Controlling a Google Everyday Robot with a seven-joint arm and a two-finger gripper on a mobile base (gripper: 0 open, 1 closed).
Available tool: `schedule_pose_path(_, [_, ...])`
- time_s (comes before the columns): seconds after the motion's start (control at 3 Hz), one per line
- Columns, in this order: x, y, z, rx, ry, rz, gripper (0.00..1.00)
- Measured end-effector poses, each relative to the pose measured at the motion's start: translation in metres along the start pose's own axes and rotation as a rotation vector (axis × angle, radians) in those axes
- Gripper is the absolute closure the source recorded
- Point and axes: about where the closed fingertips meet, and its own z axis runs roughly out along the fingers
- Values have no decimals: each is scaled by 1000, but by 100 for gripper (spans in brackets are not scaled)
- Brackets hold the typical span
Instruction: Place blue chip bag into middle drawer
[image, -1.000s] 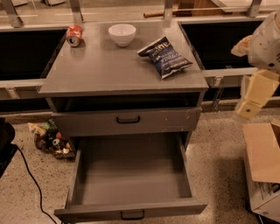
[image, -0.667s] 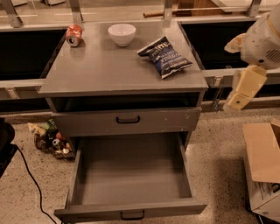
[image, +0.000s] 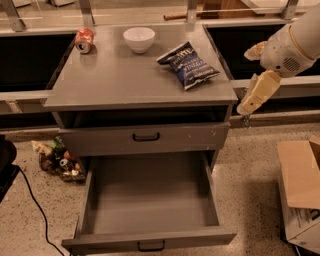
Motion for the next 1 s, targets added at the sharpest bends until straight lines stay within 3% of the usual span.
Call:
schedule_pose_path(0.67, [-2,-5,5,3,-17,-1,0])
schedule_pose_path(1.0, [-6,-31,20,35,-79,8,0])
